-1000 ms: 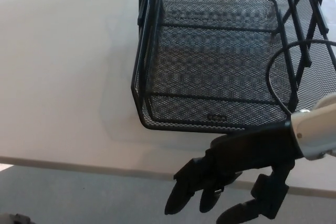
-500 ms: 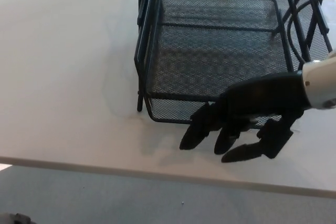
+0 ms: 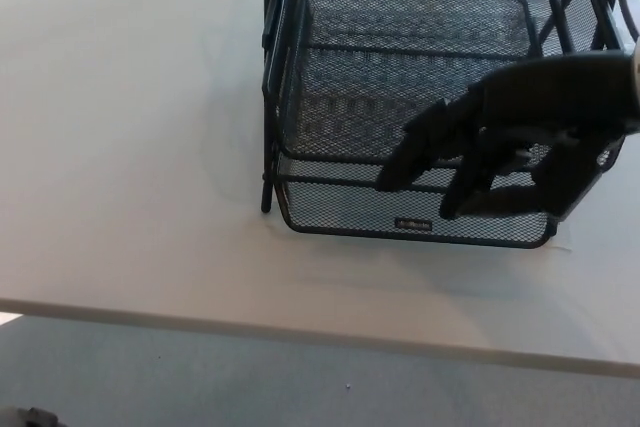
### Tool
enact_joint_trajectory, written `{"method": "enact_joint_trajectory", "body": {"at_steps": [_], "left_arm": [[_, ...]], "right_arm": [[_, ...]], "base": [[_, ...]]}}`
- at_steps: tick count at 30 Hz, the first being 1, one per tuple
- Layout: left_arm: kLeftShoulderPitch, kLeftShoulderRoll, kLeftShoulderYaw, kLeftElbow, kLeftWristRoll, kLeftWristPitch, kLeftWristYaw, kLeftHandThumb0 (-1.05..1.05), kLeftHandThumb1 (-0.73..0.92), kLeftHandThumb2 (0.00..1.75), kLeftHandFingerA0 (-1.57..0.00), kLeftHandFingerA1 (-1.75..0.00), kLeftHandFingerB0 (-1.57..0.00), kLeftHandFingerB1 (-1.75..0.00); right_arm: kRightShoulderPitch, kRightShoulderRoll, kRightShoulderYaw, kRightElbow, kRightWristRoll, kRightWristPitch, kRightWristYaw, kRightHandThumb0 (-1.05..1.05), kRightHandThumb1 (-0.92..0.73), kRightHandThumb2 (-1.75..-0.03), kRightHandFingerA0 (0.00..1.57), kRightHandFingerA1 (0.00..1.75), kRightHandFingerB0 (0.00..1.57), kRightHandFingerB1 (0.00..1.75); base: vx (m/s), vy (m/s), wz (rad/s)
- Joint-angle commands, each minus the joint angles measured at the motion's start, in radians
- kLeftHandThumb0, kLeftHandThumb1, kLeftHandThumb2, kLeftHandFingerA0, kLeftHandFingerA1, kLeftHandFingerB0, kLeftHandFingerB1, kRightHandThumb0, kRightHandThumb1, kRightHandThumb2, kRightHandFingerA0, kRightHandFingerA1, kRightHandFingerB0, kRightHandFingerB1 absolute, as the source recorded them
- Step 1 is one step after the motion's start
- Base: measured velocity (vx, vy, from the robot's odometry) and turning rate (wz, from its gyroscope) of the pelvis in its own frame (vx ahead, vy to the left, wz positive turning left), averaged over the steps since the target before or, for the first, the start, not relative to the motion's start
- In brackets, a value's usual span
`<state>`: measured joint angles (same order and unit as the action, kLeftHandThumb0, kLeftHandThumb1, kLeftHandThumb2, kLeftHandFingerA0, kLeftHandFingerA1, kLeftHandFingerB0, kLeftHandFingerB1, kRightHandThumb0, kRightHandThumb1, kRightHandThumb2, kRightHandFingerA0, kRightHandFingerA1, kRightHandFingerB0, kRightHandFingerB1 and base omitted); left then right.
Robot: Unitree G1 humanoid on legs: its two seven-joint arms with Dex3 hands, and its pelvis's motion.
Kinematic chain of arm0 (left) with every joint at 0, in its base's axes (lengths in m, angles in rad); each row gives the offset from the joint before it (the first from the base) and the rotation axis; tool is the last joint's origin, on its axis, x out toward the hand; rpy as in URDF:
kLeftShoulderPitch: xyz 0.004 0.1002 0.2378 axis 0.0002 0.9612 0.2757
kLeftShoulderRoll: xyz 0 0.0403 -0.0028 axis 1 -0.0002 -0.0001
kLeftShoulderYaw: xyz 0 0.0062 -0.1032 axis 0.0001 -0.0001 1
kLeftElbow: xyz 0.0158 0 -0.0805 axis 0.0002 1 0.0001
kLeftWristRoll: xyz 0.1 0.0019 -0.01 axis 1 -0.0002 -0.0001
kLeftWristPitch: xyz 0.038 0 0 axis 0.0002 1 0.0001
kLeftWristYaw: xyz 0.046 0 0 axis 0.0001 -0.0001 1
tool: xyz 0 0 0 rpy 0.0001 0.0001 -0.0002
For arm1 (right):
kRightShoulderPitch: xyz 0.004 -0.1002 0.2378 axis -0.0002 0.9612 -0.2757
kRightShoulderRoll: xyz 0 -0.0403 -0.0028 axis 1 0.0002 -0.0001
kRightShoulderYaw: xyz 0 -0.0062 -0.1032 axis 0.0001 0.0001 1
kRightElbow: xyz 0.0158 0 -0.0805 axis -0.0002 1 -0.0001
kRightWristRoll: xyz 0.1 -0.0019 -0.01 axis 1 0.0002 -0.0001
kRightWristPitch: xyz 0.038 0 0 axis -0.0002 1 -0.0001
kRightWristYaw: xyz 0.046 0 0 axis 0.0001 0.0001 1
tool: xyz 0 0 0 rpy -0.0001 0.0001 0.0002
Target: A balck drawer is kept on the middle of the table and the robot uses its right hand to push it back away from the robot
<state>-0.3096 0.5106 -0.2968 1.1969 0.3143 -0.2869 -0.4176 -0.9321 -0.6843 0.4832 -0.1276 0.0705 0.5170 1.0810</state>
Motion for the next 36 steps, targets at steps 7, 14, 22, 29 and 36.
{"method": "enact_joint_trajectory", "body": {"at_steps": [7,14,22,29,36], "left_arm": [[0.008,0.01,0.006,0.007,0.009,-0.02,0.007,-0.56,0.71,0.62,-0.48,-0.39,-0.33,-0.33],[0.005,0.012,0.001,0.007,0.015,-0.009,0.005,-0.55,0.75,0.63,-0.48,-0.37,-0.34,-0.33],[0.01,0.008,0.013,0.005,0.003,-0.01,-0.001,-0.55,0.71,0.62,-0.47,-0.38,-0.33,-0.33],[0.01,0.009,0.013,0.009,0.006,-0.013,0.0,-0.56,0.71,0.62,-0.47,-0.38,-0.32,-0.32],[0.005,0.008,0.009,0.008,0.011,-0.008,0.0,-0.56,0.71,0.62,-0.48,-0.38,-0.33,-0.33]], "right_arm": [[-0.04,0.044,0.016,0.245,-0.102,-0.085,-0.006,-0.52,-0.79,-0.63,0.36,0.38,0.31,0.33],[-0.047,0.058,0.022,0.38,-0.15,-0.165,-0.037,-0.5,-0.6,-0.96,0.36,0.55,0.19,0.46],[-0.043,0.057,-0.012,0.352,-0.135,-0.157,-0.039,-0.55,-0.61,-0.95,0.34,0.54,0.21,0.46],[-0.007,0.043,-0.042,0.18,-0.098,-0.132,0.019,-0.57,-0.63,-0.96,0.34,0.53,0.21,0.45],[0.157,0.008,-0.029,-0.219,-0.043,-0.05,0.053,-0.49,-0.62,-0.98,0.37,0.55,0.2,0.46]], "base": [[0.0,0.0,0.0],[0.0,0.0,0.0],[0.0,0.0,0.0],[0.0,0.0,0.0],[0.0,0.0,0.0]]}}
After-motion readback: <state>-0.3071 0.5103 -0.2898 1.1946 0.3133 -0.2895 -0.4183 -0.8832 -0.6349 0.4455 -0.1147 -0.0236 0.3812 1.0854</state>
